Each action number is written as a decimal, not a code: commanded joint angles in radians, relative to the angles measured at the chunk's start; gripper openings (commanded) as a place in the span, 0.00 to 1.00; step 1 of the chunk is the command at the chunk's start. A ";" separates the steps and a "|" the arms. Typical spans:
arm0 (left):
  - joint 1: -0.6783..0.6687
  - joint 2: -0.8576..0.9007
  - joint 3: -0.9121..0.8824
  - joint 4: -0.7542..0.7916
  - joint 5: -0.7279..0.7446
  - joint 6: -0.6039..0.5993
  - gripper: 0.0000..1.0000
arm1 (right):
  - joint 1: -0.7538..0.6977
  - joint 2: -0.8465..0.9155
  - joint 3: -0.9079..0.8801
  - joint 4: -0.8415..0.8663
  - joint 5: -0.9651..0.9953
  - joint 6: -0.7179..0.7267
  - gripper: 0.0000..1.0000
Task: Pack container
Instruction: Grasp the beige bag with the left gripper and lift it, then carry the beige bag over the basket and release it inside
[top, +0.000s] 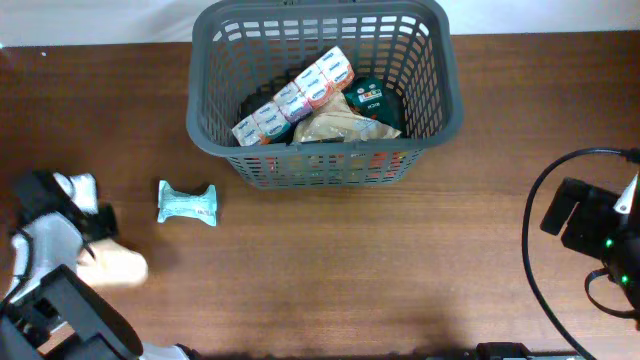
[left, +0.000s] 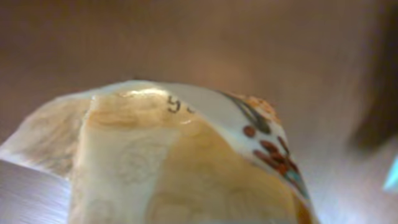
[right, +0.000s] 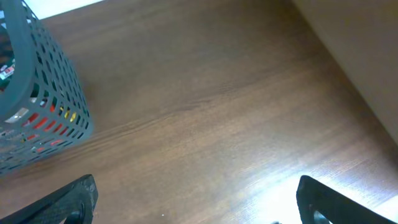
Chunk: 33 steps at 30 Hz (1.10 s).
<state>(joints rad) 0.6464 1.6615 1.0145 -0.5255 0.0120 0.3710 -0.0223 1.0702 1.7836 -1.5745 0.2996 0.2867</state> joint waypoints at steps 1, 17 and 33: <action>-0.005 -0.027 0.293 0.021 0.129 0.019 0.01 | 0.010 -0.003 0.002 0.010 0.027 -0.002 0.99; -0.250 0.211 1.142 0.018 0.574 -0.194 0.02 | 0.010 -0.002 0.002 0.000 0.003 -0.002 0.99; -0.651 0.344 1.445 -0.412 1.003 0.000 0.01 | 0.010 -0.002 0.002 -0.022 -0.003 -0.002 0.99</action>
<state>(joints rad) 0.1020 2.0445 2.4161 -0.8536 0.9466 0.1818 -0.0223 1.0702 1.7836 -1.5967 0.2966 0.2867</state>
